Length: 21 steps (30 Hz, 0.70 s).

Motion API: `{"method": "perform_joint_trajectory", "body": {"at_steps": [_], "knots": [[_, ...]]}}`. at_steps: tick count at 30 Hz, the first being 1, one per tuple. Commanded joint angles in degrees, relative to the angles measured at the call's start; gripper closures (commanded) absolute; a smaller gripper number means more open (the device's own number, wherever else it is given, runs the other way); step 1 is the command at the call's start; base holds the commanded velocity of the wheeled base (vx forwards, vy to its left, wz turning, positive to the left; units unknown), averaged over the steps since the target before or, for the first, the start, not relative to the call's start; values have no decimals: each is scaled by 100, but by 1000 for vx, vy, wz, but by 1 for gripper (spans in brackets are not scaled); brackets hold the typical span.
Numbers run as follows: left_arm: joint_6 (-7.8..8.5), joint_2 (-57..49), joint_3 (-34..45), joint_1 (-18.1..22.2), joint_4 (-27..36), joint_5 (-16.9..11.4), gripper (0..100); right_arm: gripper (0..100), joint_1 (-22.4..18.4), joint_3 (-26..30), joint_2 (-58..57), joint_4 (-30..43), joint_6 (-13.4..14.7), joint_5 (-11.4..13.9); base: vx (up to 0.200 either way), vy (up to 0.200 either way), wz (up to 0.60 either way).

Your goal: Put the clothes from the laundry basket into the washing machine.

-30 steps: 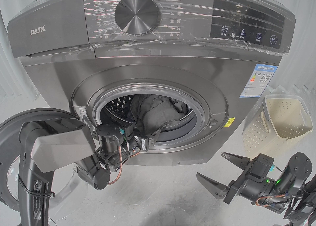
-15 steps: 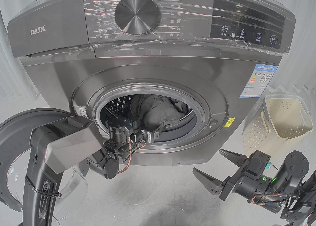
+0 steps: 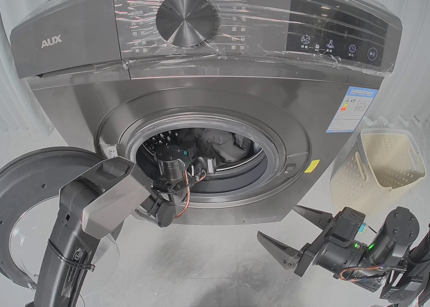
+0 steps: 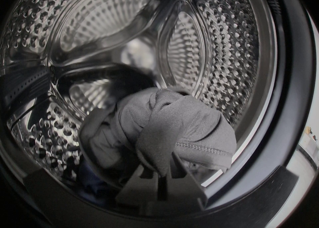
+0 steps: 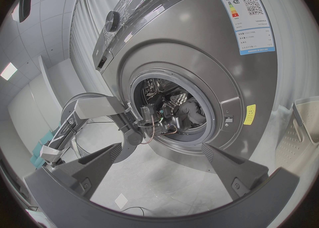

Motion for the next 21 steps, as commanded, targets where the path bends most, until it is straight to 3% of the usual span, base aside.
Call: {"method": "perform_joint_trajectory", "body": {"at_steps": [1, 8, 14, 15, 19, 21], "knots": [[-6, 575, -1295, 149, 205, 322, 100, 0, 27, -12, 52, -8, -7, 1, 0, 0, 0], [-6, 830, -2148, 289, 548, 472, 100, 0, 53, -29, 61, -8, 2, 1, 0, 0, 0], [3, 909, -2201, 289, 609, 472, 100, 0, 124, -29, 105, -8, 11, 10, 0, 0, 0], [3, 909, -2192, 281, 618, 472, 0, 0, 133, -29, 105, -8, 11, 10, 0, 0, 0], [3, 874, -2051, 263, 618, 463, 0, 0, 133, -29, 105, -8, 11, 10, 0, 0, 0], [3, 733, -1603, 237, 618, 463, 0, 0, 133, -29, 105, -8, 11, 10, 0, 0, 0]]}}
